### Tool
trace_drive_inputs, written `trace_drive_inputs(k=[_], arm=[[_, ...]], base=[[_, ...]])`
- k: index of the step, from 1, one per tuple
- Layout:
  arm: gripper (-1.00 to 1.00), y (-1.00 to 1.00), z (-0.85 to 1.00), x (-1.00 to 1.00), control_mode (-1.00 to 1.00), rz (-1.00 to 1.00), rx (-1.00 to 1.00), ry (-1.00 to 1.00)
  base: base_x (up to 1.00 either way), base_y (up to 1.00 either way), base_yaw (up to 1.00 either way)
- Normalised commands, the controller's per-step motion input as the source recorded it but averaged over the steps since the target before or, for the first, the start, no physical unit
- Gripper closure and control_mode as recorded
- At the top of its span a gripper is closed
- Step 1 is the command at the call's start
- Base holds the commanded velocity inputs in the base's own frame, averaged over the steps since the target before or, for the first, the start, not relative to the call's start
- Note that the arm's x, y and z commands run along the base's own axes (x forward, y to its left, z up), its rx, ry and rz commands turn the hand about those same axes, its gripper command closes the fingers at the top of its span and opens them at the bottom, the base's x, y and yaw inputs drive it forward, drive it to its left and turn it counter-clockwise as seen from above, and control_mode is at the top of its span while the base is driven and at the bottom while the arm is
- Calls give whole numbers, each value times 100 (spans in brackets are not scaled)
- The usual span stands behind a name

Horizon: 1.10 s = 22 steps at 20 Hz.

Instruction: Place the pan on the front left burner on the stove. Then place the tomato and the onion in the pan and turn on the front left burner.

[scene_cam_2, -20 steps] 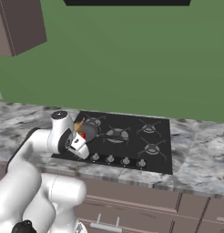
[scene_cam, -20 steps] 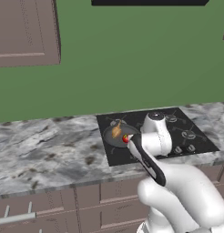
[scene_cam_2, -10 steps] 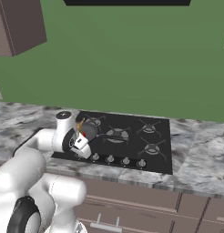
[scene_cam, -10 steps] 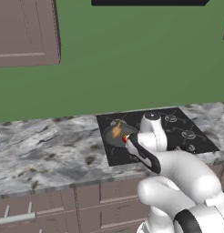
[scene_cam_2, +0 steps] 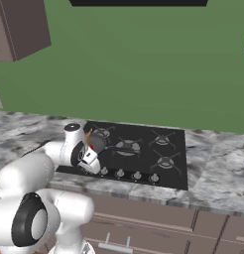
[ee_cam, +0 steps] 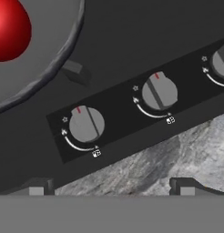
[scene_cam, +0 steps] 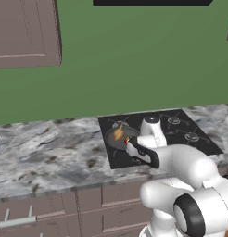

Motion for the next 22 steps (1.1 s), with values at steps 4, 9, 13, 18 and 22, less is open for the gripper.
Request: trace_drive_inputs(k=[4,9,13,18,22], arm=[[-100,0,-14,0,-100,0,0,0],[-100,0,-9,0,-100,0,0,0],[-100,0,-6,0,-100,0,0,-2],[-100,0,-8,3,-100,0,0,-3],[-100,0,-18,11,-100,0,0,0]], base=[[0,0,0],[0,0,0],[0,0,0],[0,0,0],[0,0,0]])
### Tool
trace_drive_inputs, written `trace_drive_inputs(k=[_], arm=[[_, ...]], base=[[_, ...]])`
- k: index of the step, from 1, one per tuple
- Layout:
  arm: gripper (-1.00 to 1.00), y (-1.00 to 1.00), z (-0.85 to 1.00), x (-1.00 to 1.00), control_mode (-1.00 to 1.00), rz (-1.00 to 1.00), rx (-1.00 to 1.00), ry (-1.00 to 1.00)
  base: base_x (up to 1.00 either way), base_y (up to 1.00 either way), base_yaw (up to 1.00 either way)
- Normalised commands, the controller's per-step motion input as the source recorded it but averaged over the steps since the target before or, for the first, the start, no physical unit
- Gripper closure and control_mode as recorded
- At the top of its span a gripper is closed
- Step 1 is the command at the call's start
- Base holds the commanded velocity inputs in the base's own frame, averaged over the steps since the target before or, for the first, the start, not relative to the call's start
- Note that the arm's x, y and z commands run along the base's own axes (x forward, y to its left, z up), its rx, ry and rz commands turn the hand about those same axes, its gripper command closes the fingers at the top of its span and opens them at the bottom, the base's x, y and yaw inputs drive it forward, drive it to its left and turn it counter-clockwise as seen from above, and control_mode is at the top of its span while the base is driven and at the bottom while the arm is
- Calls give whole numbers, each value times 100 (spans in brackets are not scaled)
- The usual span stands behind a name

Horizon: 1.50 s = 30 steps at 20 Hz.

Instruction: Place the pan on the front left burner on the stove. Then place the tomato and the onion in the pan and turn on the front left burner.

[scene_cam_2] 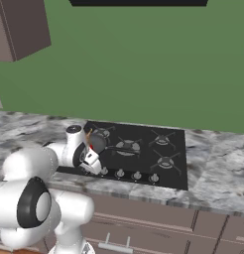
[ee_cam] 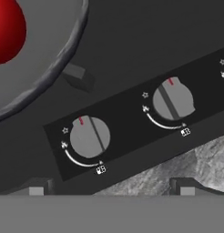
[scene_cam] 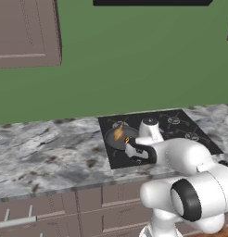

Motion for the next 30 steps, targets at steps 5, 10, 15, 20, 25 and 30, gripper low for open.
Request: trace_drive_inputs(k=[5,10,15,20,25,30], arm=[[-100,0,-20,12,-100,0,0,0],[-100,0,-18,12,-100,0,0,0],[-100,0,-15,12,-100,0,0,0],[-100,0,-14,10,-100,0,0,0],[-100,0,-16,3,-100,0,0,0],[100,0,-15,0,-100,-1,-1,0]], base=[[0,0,0],[0,0,0],[0,0,0],[0,0,0],[0,0,0],[0,0,0]])
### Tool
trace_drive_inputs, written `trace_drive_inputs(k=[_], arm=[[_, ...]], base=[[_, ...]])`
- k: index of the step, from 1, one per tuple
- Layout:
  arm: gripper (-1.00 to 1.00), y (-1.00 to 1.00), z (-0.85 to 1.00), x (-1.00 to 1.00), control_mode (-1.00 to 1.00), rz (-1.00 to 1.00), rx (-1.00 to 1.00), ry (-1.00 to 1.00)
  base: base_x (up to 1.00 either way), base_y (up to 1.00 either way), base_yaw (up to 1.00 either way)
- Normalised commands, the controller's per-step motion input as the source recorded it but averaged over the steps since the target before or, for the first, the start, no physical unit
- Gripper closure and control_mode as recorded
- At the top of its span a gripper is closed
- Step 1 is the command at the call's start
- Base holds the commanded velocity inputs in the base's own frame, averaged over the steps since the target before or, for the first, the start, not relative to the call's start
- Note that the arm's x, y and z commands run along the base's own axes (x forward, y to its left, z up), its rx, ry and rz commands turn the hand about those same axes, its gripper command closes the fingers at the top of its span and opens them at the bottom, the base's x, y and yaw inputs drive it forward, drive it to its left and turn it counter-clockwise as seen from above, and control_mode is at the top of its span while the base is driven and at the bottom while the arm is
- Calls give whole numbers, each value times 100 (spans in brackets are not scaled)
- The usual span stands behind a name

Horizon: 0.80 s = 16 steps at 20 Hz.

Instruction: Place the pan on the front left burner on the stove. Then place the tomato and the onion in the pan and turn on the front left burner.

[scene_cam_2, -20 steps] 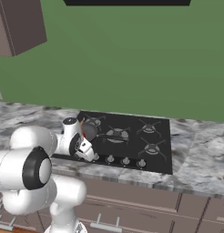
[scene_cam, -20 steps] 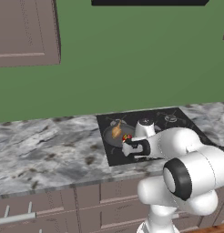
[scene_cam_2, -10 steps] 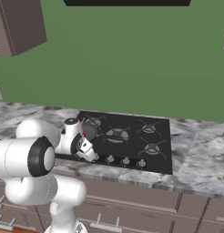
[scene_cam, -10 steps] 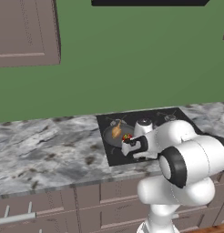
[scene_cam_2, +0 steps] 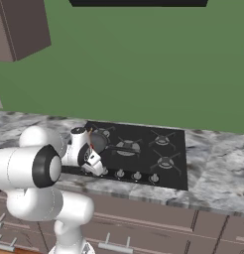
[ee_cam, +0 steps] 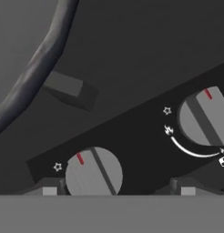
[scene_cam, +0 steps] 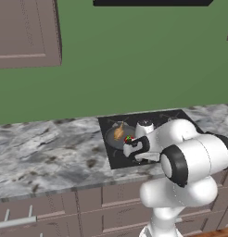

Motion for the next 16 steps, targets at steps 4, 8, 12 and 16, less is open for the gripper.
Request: trace_drive_inputs(k=[4,8,12,16], arm=[[100,-1,-11,-7,-100,0,0,-7],[100,-1,0,-23,-100,0,0,-15],[100,0,0,-13,-100,0,0,-18],[100,0,2,0,-100,-3,0,-13]], base=[[0,0,0],[0,0,0],[0,0,0],[0,0,0]])
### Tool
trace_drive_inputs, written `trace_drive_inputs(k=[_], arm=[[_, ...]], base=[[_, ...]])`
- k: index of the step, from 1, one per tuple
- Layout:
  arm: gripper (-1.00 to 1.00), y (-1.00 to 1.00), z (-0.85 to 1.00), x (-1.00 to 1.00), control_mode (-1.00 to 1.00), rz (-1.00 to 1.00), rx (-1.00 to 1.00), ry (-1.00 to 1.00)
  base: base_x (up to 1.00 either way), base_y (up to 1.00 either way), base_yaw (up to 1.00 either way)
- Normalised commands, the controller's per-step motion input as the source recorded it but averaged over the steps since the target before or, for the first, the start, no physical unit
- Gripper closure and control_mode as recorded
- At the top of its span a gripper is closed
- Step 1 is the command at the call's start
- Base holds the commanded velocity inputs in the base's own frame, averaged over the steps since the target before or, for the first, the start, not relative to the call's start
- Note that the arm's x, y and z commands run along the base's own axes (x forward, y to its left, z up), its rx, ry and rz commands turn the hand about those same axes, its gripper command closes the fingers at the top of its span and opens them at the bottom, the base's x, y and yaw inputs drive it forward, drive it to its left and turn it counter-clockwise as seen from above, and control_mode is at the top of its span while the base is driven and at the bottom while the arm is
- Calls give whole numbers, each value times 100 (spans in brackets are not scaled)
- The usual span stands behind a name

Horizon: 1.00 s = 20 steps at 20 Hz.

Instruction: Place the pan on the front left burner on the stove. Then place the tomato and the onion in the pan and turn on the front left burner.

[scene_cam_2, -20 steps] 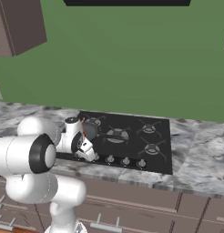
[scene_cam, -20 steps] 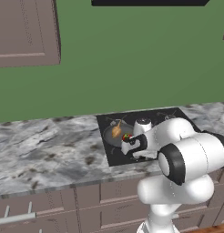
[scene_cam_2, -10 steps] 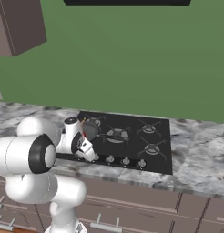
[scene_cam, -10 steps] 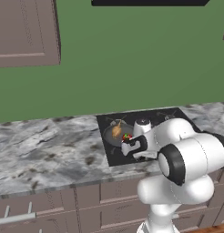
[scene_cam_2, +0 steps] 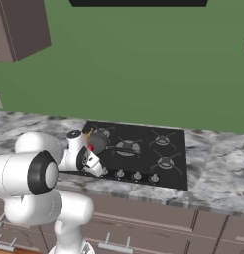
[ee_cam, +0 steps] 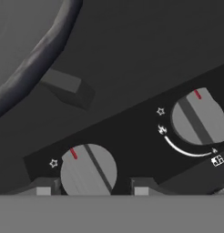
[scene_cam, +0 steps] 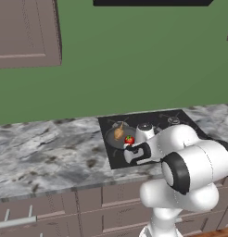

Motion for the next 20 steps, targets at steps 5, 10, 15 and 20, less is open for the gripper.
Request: trace_drive_inputs(k=[5,10,15,20], arm=[[100,0,6,2,-100,-2,0,-7],[100,-1,0,9,-100,0,0,-9],[100,-26,0,5,-100,17,0,-9],[100,-57,-1,0,-100,36,0,-12]], base=[[0,0,0],[0,0,0],[0,0,0],[0,0,0]])
